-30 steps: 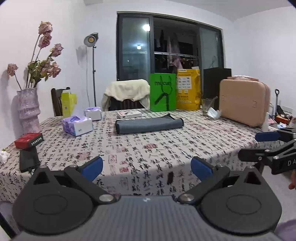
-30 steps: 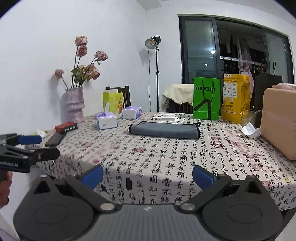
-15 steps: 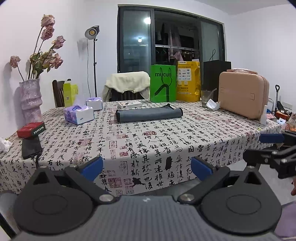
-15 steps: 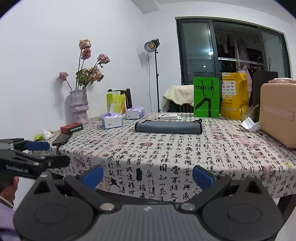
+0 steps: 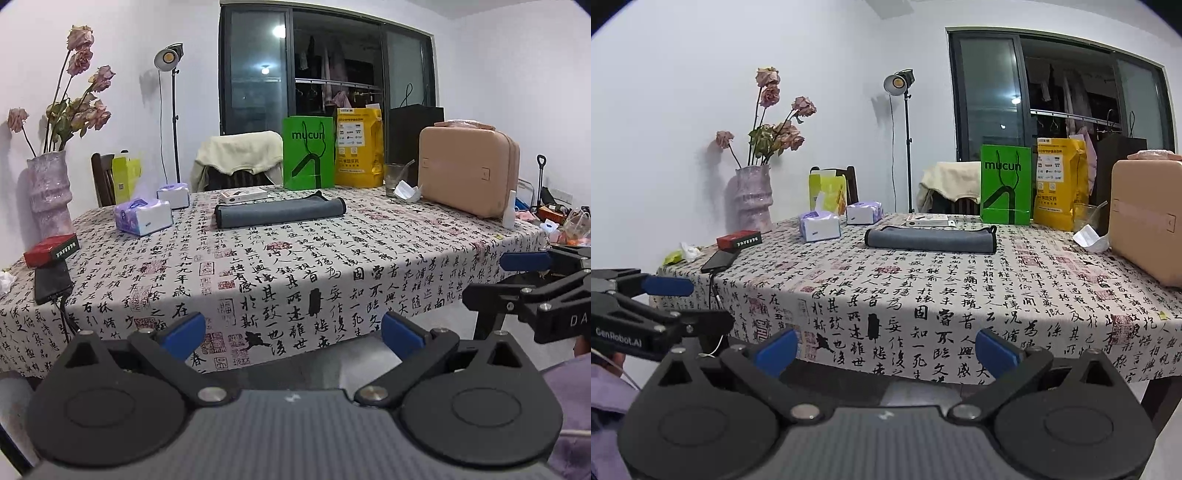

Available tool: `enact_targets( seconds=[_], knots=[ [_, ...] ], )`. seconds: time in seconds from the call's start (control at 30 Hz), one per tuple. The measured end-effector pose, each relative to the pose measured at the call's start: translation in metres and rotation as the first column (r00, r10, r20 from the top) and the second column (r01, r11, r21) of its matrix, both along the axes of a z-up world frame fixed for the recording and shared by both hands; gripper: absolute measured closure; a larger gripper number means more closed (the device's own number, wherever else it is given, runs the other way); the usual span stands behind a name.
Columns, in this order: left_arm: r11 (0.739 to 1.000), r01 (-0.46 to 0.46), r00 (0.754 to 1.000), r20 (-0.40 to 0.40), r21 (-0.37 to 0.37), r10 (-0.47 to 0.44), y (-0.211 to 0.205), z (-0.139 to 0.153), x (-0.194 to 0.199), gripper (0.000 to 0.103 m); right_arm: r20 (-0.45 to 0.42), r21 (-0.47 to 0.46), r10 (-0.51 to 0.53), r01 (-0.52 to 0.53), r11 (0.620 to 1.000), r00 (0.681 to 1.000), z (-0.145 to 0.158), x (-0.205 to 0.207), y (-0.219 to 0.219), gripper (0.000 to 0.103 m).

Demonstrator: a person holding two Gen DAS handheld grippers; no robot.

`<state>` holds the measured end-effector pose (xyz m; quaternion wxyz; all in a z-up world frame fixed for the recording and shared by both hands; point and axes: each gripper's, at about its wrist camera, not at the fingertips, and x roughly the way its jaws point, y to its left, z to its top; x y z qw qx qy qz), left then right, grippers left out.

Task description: Fold towel

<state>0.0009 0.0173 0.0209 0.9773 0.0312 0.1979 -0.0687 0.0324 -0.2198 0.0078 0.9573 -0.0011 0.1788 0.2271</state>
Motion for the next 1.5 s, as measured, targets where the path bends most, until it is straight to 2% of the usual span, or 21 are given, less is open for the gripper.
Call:
enact_targets(
  seconds=[1.5],
  knots=[
    [1.0,-0.004,1.0,0.002,0.002,0.004,0.0,-0.001,0.0011,0.0,-0.012,0.006,-0.02,0.02,1.0,1.0,-0.0012,0.0021,-0.0018,0.0]
  ],
)
